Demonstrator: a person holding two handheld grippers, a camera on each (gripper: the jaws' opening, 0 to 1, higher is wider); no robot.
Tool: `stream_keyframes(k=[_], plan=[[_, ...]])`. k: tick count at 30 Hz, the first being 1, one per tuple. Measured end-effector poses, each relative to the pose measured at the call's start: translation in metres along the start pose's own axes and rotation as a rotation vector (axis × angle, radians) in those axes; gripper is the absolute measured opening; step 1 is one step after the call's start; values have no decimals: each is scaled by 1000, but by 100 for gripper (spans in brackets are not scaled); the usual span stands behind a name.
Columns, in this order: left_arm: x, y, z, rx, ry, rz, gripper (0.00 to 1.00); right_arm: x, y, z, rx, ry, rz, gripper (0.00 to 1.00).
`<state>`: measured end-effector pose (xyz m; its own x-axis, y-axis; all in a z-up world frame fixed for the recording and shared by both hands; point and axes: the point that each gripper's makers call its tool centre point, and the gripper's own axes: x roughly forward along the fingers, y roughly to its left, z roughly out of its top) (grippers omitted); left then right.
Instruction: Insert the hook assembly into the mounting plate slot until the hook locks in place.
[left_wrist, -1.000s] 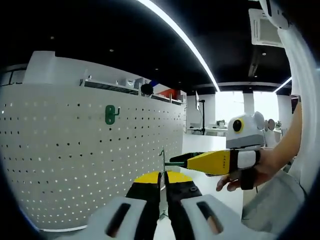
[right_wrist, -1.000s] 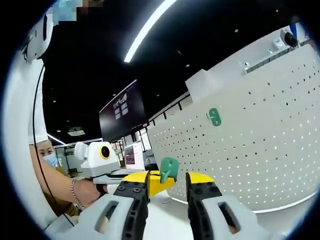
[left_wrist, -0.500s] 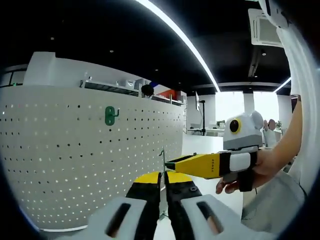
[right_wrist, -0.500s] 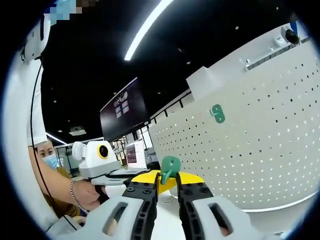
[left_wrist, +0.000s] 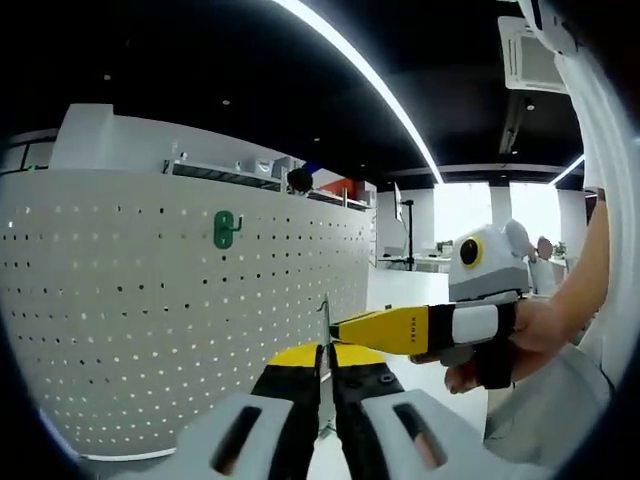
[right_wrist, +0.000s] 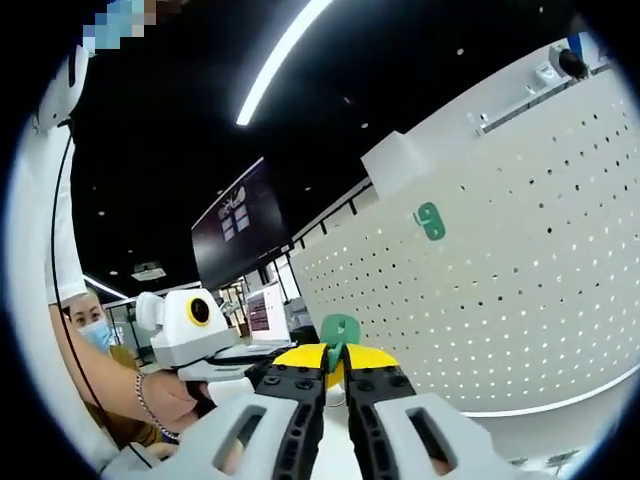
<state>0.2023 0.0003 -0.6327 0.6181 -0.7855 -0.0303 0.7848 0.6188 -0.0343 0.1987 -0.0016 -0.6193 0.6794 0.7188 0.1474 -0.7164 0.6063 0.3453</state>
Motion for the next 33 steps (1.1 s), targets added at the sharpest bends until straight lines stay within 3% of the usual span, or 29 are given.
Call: stream_keyframes(k=[20, 27, 33], plan=[[0, 0, -2, -2, 14, 5, 1, 3, -1, -1, -3, 36, -46, 2], [0, 1, -1, 0, 15, 7, 1, 4, 0, 0, -64, 29, -31, 2], [-1, 1, -4, -1, 24, 9, 1, 4, 0, -3, -56, 50, -42, 1]])
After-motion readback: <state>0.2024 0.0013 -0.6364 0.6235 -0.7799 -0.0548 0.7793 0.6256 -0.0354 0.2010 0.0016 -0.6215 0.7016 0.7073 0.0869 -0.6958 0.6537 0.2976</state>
